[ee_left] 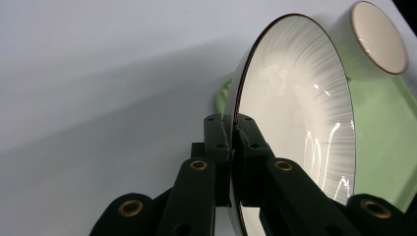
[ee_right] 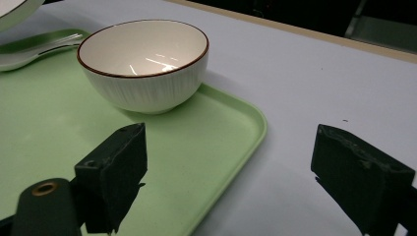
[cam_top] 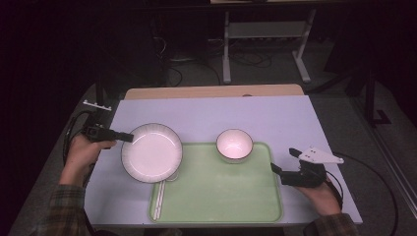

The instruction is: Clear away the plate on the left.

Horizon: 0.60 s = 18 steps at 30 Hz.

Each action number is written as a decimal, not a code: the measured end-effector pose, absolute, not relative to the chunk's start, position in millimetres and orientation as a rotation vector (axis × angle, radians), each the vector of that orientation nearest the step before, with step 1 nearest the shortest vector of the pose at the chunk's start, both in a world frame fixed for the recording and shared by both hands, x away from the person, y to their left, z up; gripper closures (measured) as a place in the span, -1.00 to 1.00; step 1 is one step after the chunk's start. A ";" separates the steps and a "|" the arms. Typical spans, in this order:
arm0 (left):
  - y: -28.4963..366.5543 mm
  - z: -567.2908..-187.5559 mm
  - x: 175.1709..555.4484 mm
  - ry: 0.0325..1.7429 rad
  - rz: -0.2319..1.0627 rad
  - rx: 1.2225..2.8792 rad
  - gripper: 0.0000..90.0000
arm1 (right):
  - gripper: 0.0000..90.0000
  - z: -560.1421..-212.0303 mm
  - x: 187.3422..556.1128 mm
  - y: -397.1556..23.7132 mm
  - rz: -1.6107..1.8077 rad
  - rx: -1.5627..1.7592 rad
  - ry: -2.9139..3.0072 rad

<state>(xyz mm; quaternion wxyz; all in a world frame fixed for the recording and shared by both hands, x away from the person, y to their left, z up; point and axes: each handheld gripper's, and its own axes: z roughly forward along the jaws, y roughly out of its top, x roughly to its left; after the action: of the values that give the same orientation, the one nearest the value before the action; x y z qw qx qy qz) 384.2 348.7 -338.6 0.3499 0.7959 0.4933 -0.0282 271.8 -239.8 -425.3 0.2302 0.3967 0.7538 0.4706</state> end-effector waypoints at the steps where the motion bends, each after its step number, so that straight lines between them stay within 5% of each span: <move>1: 344.5 -337.9 383.9 1.262 -0.077 2.066 0.92 | -0.71 -425.3 271.7 -239.9 1.294 1.093 2.073; 18: 275.7 -341.9 378.4 1.088 -0.155 2.167 0.91 | -0.71 -424.3 271.1 -240.6 1.298 1.087 2.068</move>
<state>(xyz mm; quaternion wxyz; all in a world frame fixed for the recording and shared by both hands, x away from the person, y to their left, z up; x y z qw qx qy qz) 378.4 275.7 -341.9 0.3486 0.8358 0.4199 -0.0599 271.1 -240.6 -424.3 0.2326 0.3955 0.7526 0.4724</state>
